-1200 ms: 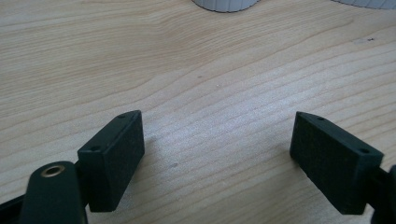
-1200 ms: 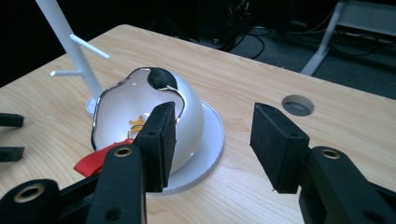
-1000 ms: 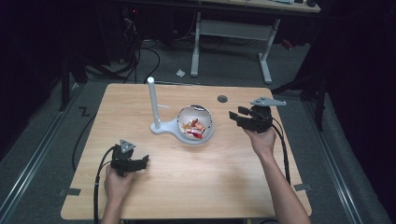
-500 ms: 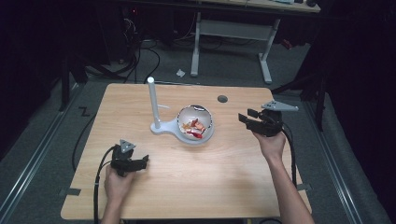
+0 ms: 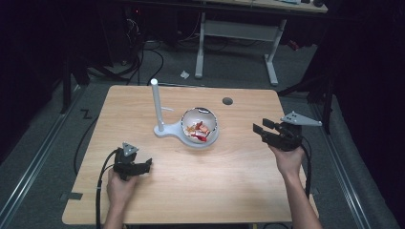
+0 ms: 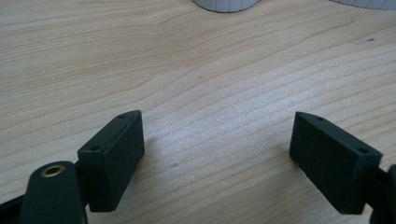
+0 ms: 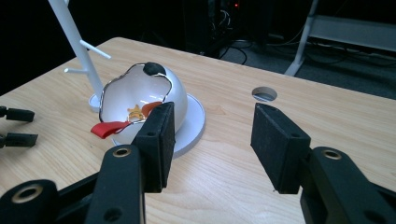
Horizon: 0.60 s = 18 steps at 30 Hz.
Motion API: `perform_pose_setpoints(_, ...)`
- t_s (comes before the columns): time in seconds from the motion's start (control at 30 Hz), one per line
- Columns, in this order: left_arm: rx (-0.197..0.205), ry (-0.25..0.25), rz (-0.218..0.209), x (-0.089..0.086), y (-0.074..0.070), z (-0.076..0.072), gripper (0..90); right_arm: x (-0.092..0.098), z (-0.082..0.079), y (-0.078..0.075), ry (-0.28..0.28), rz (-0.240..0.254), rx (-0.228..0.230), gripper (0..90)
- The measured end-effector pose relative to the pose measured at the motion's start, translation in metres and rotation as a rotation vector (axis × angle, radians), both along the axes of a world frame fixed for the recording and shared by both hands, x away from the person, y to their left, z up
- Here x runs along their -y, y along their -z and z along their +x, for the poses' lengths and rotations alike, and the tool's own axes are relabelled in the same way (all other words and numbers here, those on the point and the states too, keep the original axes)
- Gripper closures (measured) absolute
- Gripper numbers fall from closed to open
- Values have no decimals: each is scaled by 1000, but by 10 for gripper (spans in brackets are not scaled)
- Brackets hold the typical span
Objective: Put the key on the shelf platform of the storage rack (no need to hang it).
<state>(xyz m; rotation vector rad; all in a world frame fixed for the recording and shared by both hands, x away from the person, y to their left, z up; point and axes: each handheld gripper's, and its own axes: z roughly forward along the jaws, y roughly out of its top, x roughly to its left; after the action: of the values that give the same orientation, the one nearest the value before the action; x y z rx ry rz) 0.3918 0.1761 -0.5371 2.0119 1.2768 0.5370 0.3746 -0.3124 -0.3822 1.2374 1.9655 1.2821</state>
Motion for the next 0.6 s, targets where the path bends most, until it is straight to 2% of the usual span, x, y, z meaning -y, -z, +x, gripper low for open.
perform_pose_setpoints(0.6, 0, 0, 1, 0, 0, 0, 184, 8, -36, 4, 8, -40, 25, 500)
